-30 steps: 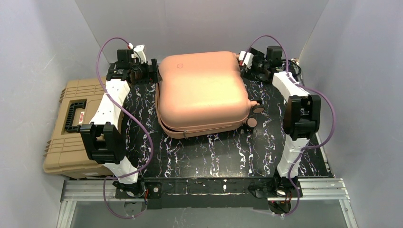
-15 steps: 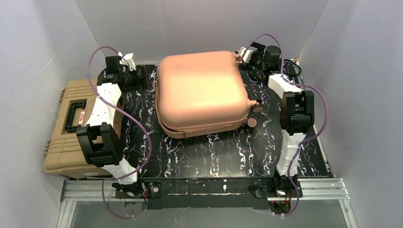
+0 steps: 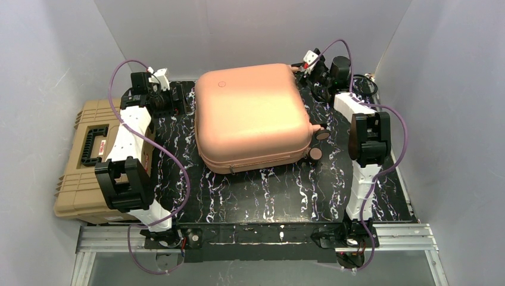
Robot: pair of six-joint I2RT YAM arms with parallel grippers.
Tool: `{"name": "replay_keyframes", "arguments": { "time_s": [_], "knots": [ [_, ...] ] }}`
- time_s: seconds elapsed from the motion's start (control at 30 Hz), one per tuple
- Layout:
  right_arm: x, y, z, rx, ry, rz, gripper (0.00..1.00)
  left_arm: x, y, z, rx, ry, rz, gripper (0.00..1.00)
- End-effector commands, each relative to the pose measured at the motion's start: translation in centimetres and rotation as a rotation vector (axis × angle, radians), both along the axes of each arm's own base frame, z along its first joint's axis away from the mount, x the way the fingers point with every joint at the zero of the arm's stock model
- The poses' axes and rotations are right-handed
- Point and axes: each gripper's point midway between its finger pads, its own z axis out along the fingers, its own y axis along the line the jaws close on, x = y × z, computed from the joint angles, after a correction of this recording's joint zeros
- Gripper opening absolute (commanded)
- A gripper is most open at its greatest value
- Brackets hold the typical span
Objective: Pack the luggage
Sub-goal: Zip the luggage at the center of the board.
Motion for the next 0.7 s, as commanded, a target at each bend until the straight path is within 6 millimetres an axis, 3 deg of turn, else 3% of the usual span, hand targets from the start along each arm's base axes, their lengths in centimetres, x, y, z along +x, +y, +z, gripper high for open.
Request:
{"name": "replay_keyframes", "arguments": {
  "time_s": [0.0, 0.2, 0.3, 0.67],
  "knots": [
    [-0.6, 3.0, 4.9, 0.087, -0.102, 0.072, 0.9, -1.3, -0.5, 1.4, -0.011, -0.027, -0.021, 0.89],
    [0.6, 2.0, 8.4, 0.198, -0.107, -0.024, 0.88, -1.2, -0.5, 1.7, -0.014, -0.032, -0.017, 0.89],
    [0.7, 2.2, 9.2, 0.23, -0.089, -0.025, 0.88, -1.2, -0.5, 1.9, -0.016, -0.037, -0.016, 0.89],
    [-1.2, 3.0, 12.2, 0.342, -0.017, 0.001, 0.85, -1.6, -0.6, 2.5, -0.016, -0.055, -0.017, 0.89]
  ]
}}
